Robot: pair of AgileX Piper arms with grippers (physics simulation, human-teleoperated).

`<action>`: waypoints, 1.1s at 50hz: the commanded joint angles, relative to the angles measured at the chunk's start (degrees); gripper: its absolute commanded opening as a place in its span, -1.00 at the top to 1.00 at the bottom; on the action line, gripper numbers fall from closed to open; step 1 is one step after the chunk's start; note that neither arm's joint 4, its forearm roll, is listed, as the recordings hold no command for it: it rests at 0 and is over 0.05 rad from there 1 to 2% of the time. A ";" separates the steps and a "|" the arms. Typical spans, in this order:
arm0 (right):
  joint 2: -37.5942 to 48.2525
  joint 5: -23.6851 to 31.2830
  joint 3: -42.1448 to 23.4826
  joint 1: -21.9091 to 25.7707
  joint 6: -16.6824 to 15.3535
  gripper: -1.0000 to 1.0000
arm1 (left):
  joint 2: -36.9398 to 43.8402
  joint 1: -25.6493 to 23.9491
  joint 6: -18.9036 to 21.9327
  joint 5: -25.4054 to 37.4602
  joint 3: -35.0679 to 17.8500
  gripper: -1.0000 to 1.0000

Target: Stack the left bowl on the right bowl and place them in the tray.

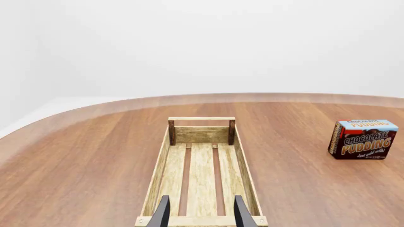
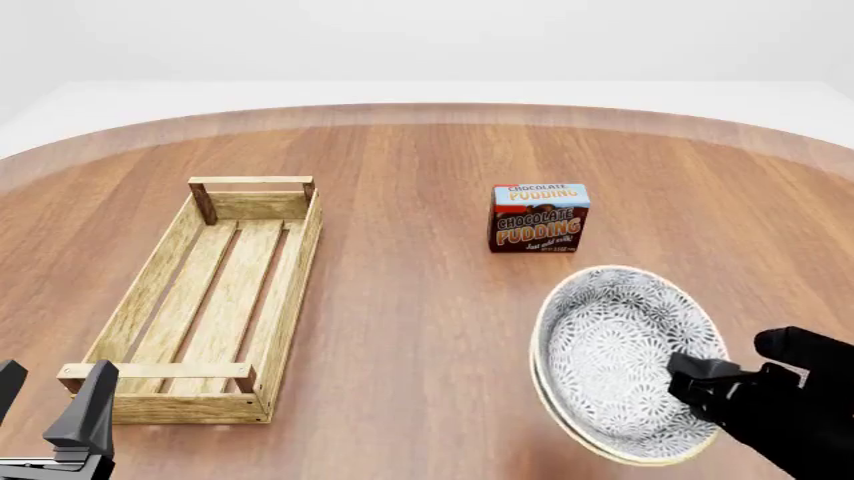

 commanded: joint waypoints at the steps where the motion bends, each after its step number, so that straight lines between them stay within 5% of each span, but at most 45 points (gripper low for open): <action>1: -5.18 7.93 -9.73 -0.21 1.78 1.00 | 0.00 0.00 0.00 0.00 0.00 -1.00; 18: 8.00 6.02 -25.16 2.55 -0.03 1.00 | 0.00 0.00 0.00 0.00 0.00 -1.00; 38: 34.46 7.22 -55.46 12.22 -3.84 1.00 | 0.00 0.00 0.00 0.00 0.00 -1.00; 55: 50.52 7.72 -72.65 19.36 -2.92 1.00 | 0.00 0.00 0.00 0.00 0.00 -1.00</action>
